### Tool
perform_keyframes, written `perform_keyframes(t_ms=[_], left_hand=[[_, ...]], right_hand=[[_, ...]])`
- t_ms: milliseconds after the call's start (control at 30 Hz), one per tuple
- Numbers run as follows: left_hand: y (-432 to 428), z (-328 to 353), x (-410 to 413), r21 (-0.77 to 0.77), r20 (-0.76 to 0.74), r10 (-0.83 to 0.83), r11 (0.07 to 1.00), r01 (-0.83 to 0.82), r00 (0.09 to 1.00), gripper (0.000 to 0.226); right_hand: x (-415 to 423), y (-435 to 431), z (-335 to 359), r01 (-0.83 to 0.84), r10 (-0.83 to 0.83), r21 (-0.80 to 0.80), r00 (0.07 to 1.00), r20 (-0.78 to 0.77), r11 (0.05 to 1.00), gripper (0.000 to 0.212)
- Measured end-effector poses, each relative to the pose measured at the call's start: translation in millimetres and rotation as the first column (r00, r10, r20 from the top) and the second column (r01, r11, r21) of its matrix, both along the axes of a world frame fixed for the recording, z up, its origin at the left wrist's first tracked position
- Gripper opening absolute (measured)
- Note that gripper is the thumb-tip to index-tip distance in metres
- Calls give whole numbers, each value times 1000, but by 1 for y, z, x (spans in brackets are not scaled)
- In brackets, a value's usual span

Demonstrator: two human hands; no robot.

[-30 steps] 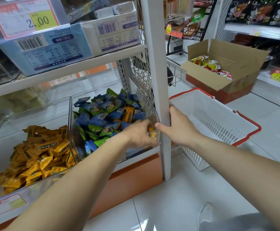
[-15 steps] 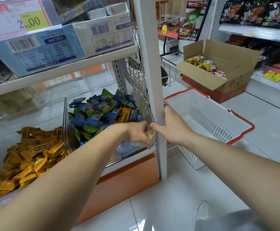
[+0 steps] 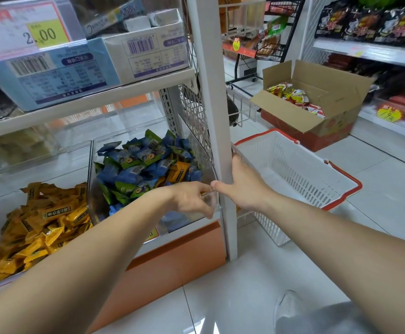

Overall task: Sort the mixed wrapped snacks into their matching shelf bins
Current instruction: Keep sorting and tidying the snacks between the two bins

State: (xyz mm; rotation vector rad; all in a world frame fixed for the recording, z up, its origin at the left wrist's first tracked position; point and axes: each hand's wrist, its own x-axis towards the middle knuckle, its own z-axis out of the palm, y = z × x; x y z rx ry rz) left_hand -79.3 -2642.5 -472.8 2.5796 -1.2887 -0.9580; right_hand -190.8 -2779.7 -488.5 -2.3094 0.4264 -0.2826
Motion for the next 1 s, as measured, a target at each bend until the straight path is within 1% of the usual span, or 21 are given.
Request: perform_keyframes(t_ms=[133,200,300,333,400,467,533,600,667,733,833,933,1000], left_hand=[[9,-2,-1,-102,13,27,994,-26,1000,36],[14,-2,-2,-108,40,20,994,-16,999,38],[17,-2,-2,-122,89,-12,992,23,996,55],[18,-1,-2,-146,90,-17,989,30,996,56],[19,-1,-2,-222,72,-24,974,40,997,42],[23,1,-1,-320,34,-9,947,20,999,29],[29,1,0,-448,2,40,893,-35,999,28],[35,0,-2,-546,-2,90,834,-76,996,29],[39,-1,-5,-593,-25,130,796,-119,991,34],[43,0,-4,-615,-105,163,764,-193,981,37],[47,4,0,-642,-233,232,692,-329,944,31],[52,6,4,-684,-271,331,595,-423,904,27],[53,10,5,-707,-312,415,500,-500,855,26]], right_hand=[[0,0,0,-11,11,0,1000,-13,1000,72],[0,0,1,-7,6,-3,1000,-25,1000,74],[-1,1,3,-7,7,2,999,-37,1000,76],[-1,1,3,-8,8,1,999,-39,1000,75],[-1,2,4,-6,6,-4,999,-38,1000,71],[-3,2,4,-1,1,-5,999,-40,1000,73],[-4,4,5,-1,1,-2,999,-45,1000,77],[-7,5,7,3,-3,7,999,-49,1000,77],[-11,6,11,11,-9,41,999,-41,999,69],[-17,5,16,36,-33,108,999,-30,993,60],[-29,3,23,114,-108,174,993,-40,978,56],[-38,8,28,147,-150,124,989,17,981,26],[-36,21,30,82,-90,127,994,61,989,15]])
